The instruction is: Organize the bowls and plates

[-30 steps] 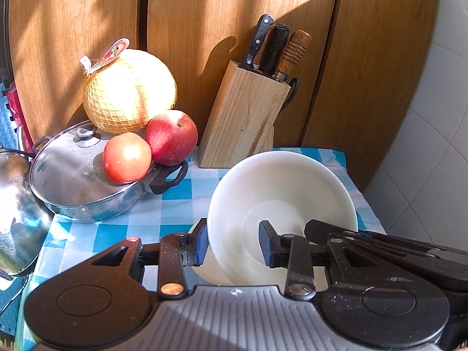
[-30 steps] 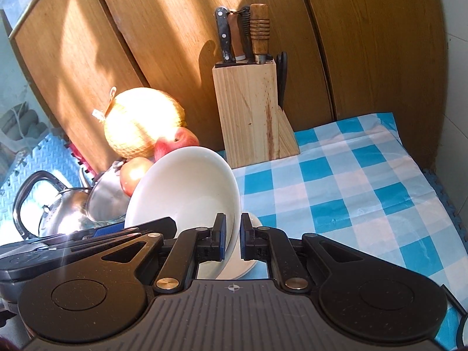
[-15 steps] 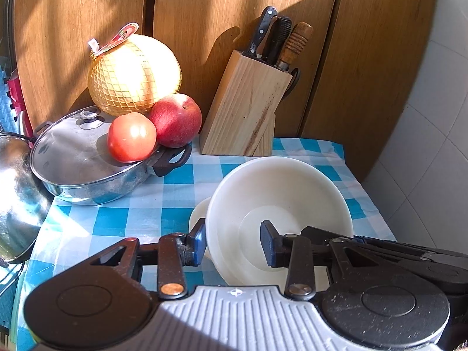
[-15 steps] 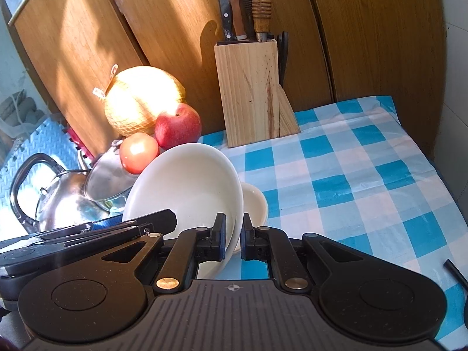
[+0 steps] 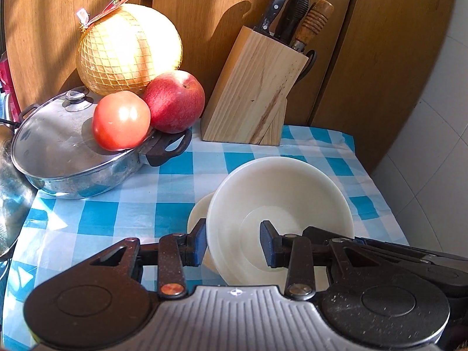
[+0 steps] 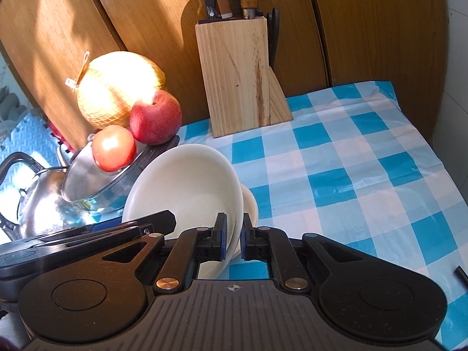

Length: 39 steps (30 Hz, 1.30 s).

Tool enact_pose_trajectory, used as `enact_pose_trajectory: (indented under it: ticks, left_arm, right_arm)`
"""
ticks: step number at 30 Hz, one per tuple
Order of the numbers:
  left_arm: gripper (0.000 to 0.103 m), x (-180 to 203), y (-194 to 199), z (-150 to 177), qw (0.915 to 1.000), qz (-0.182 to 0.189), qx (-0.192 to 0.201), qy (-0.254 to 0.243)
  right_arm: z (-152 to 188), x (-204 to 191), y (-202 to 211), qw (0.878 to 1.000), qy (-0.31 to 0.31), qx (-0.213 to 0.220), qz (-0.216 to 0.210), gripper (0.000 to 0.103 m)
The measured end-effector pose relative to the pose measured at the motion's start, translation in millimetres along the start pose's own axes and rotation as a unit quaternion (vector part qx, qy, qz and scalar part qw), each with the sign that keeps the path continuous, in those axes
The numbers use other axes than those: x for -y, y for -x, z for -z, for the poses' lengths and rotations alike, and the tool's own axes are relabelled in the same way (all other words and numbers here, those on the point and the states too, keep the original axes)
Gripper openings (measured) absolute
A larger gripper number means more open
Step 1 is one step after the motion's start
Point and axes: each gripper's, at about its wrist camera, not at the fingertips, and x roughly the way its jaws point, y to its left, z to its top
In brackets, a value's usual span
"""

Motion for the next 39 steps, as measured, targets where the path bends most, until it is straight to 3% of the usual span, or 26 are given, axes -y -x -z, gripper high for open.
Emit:
enact_pose_trajectory:
  ticks: [11, 22, 30, 39]
  left_arm:
    - [0.028, -2.1, -35.8, -8.5, 0.9996, -0.01, -0.026, -0.001]
    - [0.028, -16.2, -47.8, -6.8, 0.9987, -0.019, -0.046, 0.014]
    - [0.028, -22.2, -47.9, -2.5, 0.9985, -0.029, -0.045, 0.011]
    - [0.032, -21.9, -53.9, 7.2, 0.9975, -0.027, -0.065, 0.007]
  right_arm:
    - [-7.1, 4.4, -29.4, 0.999, 0.004, -0.016, 0.031, 0.013]
    - [-6.3, -2.4, -47.0, 0.999, 0.016, -0.036, 0.03, 0.016]
    - [-4.3, -4.0, -44.7, 0.998, 0.034, -0.024, 0.05, 0.038]
    - [0.2, 8.6, -46.3, 0.997, 0.024, -0.029, 0.065, 0.043]
